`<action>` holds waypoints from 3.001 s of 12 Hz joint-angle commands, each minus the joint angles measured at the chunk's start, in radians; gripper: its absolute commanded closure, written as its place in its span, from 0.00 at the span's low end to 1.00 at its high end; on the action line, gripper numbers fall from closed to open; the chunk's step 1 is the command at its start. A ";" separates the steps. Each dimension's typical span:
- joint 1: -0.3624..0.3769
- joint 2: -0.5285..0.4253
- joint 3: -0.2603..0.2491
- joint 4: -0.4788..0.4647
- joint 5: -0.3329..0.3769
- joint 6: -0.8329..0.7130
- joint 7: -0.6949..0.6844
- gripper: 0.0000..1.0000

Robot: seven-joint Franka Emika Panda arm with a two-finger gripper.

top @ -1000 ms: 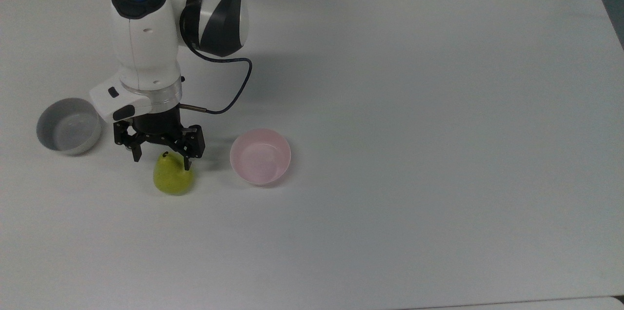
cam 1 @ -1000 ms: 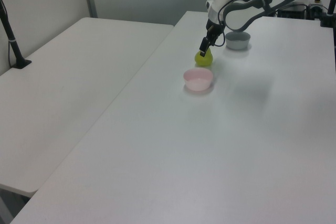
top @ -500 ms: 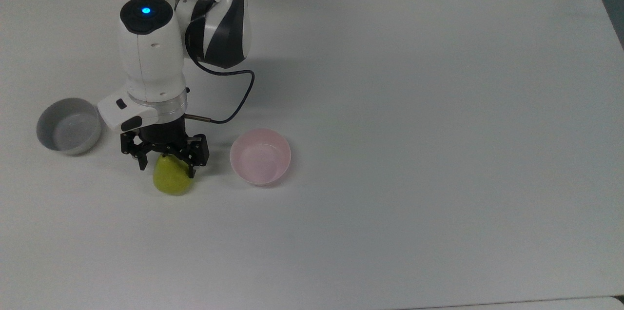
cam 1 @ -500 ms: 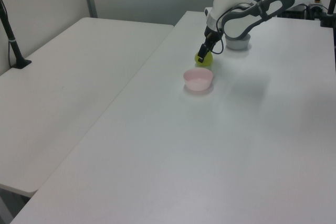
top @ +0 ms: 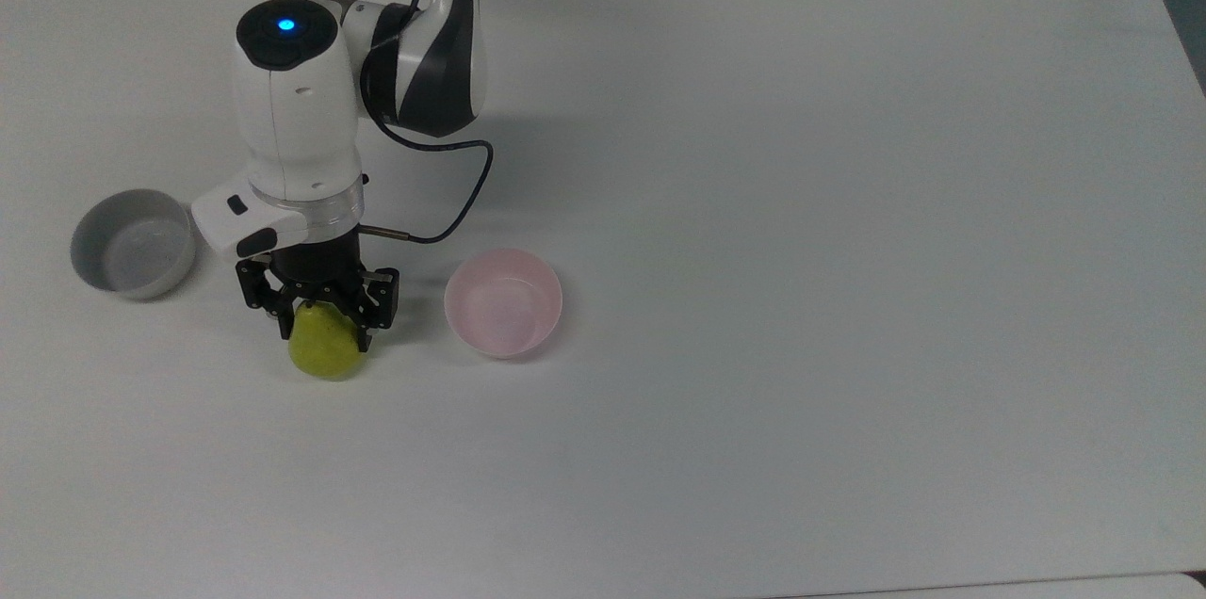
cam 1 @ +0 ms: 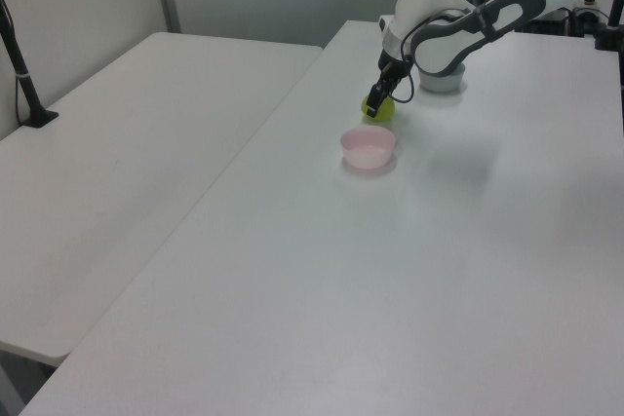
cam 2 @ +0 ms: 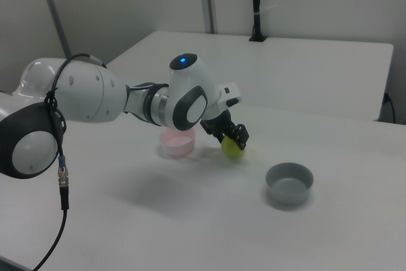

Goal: Place the pear in the bowl
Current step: 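Close the gripper around the pear, then lift the pear and carry it over the pink bowl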

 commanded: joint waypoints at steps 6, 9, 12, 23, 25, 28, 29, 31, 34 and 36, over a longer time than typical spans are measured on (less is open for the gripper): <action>0.010 -0.061 -0.006 0.006 0.007 0.004 0.019 0.62; 0.010 -0.085 -0.006 0.008 0.001 -0.034 0.015 0.62; 0.010 -0.130 -0.006 0.006 0.001 -0.078 0.012 0.62; 0.072 -0.279 0.002 0.001 -0.002 -0.253 -0.013 0.62; 0.126 -0.283 0.004 -0.006 -0.002 -0.276 0.002 0.62; 0.192 -0.288 0.004 -0.029 -0.031 -0.292 0.071 0.62; 0.204 -0.286 0.005 -0.044 -0.053 -0.292 0.085 0.62; 0.212 -0.280 0.010 -0.066 -0.084 -0.289 0.110 0.62; 0.220 -0.271 0.011 -0.100 -0.090 -0.278 0.119 0.62; 0.226 -0.263 0.013 -0.123 -0.110 -0.269 0.119 0.62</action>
